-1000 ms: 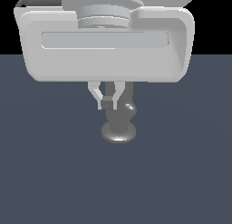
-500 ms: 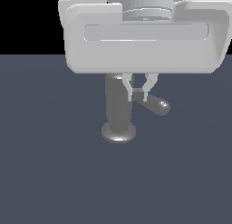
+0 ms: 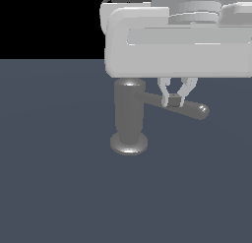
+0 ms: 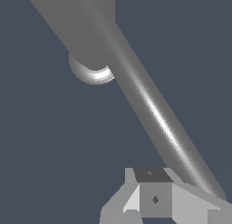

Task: Turn on the faucet by rotating a designated handle.

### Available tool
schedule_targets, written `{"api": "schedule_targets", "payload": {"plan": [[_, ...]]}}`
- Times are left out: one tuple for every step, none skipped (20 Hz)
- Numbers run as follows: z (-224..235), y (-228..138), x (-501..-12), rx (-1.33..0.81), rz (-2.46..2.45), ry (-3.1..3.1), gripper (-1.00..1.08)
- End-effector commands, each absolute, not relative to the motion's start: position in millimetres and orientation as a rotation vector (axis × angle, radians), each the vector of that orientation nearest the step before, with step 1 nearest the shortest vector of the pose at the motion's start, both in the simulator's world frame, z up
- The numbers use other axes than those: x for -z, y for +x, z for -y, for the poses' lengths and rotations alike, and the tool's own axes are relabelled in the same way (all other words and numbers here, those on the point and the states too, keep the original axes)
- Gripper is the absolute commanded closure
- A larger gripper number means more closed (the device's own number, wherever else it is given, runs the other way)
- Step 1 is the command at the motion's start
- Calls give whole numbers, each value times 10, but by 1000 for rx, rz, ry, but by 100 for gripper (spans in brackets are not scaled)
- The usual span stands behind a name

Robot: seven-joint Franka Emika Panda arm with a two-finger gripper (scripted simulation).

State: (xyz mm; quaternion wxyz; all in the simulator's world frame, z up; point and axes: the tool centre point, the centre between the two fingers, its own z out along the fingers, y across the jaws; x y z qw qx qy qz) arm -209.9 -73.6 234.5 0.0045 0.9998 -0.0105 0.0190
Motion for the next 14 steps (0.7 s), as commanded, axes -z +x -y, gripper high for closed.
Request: {"api": "schedule_targets", "payload": {"plan": [[911,-2207,-2208,0,70,3141,108],[954,-2201,-2208,0,70,3141,108],[998,-2195,-2208,0,70,3141,108],[1042,-2189,-2208,0,70,3141,108],[1085,-2183,-2208,0,70,3141,108],[1128,-2177,-2208,0,70,3141,108],[1171,-2170,-2208,0,70,3141,108],[1171,-2170,-2208,0,70,3141,108],[1087,-2008,-2408,-83,33,3125,108],[1109,-1985,-2405,-82,34,3125,108],[1132,-1961,-2401,-80,35,3125,108],[1153,-1938,-2398,-78,36,3126,108],[1175,-1914,-2395,-77,36,3126,108],[1197,-1890,-2391,-75,37,3126,108]]}}
